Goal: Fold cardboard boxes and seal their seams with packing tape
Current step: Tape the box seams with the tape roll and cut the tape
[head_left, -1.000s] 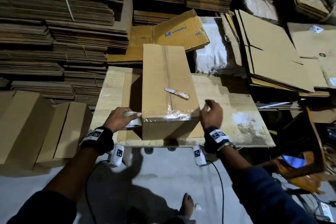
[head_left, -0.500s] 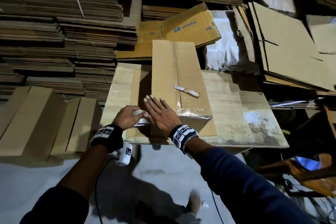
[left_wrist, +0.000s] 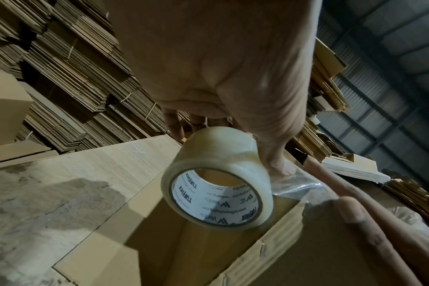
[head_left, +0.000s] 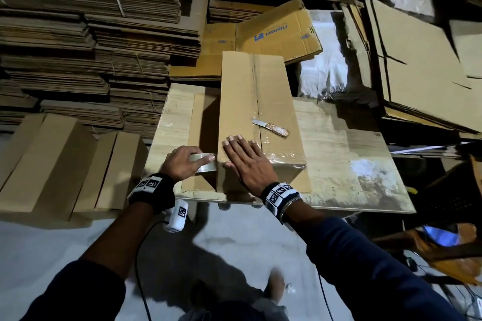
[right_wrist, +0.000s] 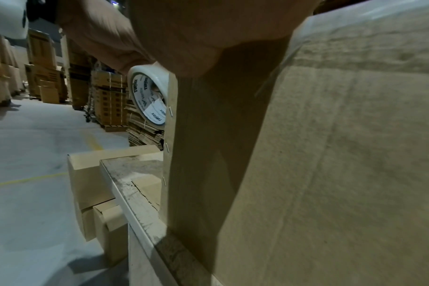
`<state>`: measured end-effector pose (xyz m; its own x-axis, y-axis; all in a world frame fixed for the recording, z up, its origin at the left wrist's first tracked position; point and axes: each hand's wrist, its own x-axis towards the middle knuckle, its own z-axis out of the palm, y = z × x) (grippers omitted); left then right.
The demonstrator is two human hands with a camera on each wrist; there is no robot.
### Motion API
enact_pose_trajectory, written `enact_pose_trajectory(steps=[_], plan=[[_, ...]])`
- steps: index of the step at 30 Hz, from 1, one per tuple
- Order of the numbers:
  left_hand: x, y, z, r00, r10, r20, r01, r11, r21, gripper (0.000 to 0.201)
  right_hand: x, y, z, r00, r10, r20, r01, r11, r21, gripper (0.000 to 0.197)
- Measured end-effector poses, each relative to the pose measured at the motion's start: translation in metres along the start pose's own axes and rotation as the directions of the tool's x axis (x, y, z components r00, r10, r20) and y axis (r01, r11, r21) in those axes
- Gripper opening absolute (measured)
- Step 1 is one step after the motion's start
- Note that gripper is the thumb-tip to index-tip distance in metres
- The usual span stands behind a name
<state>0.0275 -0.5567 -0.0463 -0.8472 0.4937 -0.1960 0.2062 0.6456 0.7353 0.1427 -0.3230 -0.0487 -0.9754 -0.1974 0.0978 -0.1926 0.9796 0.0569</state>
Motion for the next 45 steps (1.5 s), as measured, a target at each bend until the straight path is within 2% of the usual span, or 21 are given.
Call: enact_pose_trajectory(steps=[9, 13, 15, 18, 20, 22, 24, 27, 29, 31, 32, 33, 34, 36, 38, 39, 41, 45], plan=[[-0.002, 0.000, 0.002, 1.000, 0.001, 0.001, -0.001, 1.000, -0.008, 0.053, -0.048, 0.041, 0.000, 0.996, 0.083, -0.035, -0.084, 0.996, -0.035, 0.057], [-0.001, -0.002, 0.003, 1.000, 0.016, -0.004, -0.016, 1.000, -0.024, 0.060, -0.080, 0.072, 0.005, 0.974, 0.209, -0.091, -0.212, 0.977, -0.026, 0.056], [-0.002, -0.001, 0.004, 1.000, 0.013, -0.008, -0.014, 0.999, -0.029, 0.057, -0.092, 0.081, 0.008, 0.954, 0.281, -0.102, -0.278, 0.960, 0.044, 0.055], [-0.003, -0.001, 0.008, 1.000, 0.004, -0.022, -0.005, 0.999, -0.038, 0.059, -0.101, 0.084, 0.010, 0.934, 0.333, -0.131, -0.294, 0.923, 0.250, 0.057], [-0.005, 0.000, 0.015, 1.000, 0.004, -0.022, -0.005, 0.998, -0.058, 0.053, -0.104, 0.082, 0.010, 0.886, 0.455, -0.093, -0.373, 0.816, 0.441, 0.066], [-0.007, 0.002, 0.023, 1.000, 0.014, -0.015, -0.016, 0.996, -0.090, 0.047, -0.100, 0.079, 0.010, 0.823, 0.568, 0.013, -0.461, 0.653, 0.601, 0.082], [-0.010, 0.003, 0.031, 1.000, 0.000, -0.017, -0.002, 0.995, -0.104, 0.046, -0.093, 0.079, 0.008, 0.777, 0.628, 0.052, -0.490, 0.550, 0.676, 0.092], [-0.015, 0.011, 0.044, 1.000, -0.030, 0.004, 0.030, 0.997, -0.067, 0.054, -0.080, 0.087, -0.001, 0.696, 0.705, 0.140, -0.539, 0.383, 0.750, 0.104], [-0.019, 0.023, 0.056, 0.999, -0.012, 0.034, 0.013, 0.999, -0.037, 0.061, -0.070, 0.095, -0.009, 0.625, 0.755, 0.199, -0.642, 0.351, 0.682, 0.112], [-0.024, 0.036, 0.066, 0.999, 0.011, 0.037, -0.011, 1.000, -0.003, 0.059, -0.061, 0.099, -0.016, 0.556, 0.789, 0.261, -0.760, 0.355, 0.545, 0.120], [-0.026, 0.043, 0.069, 0.999, 0.014, 0.035, -0.014, 1.000, 0.009, 0.058, -0.058, 0.100, -0.018, 0.531, 0.806, 0.261, -0.799, 0.373, 0.472, 0.122], [-0.027, 0.047, 0.071, 0.999, 0.012, 0.033, -0.013, 1.000, 0.013, 0.057, -0.055, 0.098, -0.019, 0.529, 0.820, 0.216, -0.812, 0.417, 0.408, 0.121], [-0.028, 0.049, 0.072, 0.999, 0.002, 0.034, -0.002, 1.000, 0.013, 0.056, -0.052, 0.094, -0.020, 0.561, 0.818, 0.128, -0.794, 0.488, 0.362, 0.114], [-0.028, 0.050, 0.070, 0.999, -0.020, 0.036, 0.019, 1.000, 0.023, 0.055, -0.045, 0.081, -0.021, 0.702, 0.710, -0.062, -0.646, 0.670, 0.365, 0.089], [-0.026, 0.047, 0.067, 0.999, -0.023, 0.049, 0.022, 0.999, 0.029, 0.054, -0.038, 0.065, -0.019, 0.869, 0.486, -0.087, -0.429, 0.831, 0.354, 0.068], [-0.024, 0.046, 0.066, 0.998, -0.023, 0.057, 0.021, 0.999, 0.035, 0.055, -0.038, 0.058, -0.016, 0.922, 0.384, -0.054, -0.355, 0.891, 0.285, 0.066], [-0.021, 0.047, 0.065, 0.998, -0.027, 0.065, 0.023, 0.998, 0.065, 0.054, -0.041, 0.054, -0.011, 0.953, 0.303, -0.011, -0.298, 0.942, 0.157, 0.069], [-0.023, 0.048, 0.070, 0.999, -0.048, 0.021, 0.045, 0.992, 0.117, 0.055, -0.059, 0.048, -0.015, 0.974, 0.210, -0.079, -0.195, 0.966, 0.167, 0.062]])
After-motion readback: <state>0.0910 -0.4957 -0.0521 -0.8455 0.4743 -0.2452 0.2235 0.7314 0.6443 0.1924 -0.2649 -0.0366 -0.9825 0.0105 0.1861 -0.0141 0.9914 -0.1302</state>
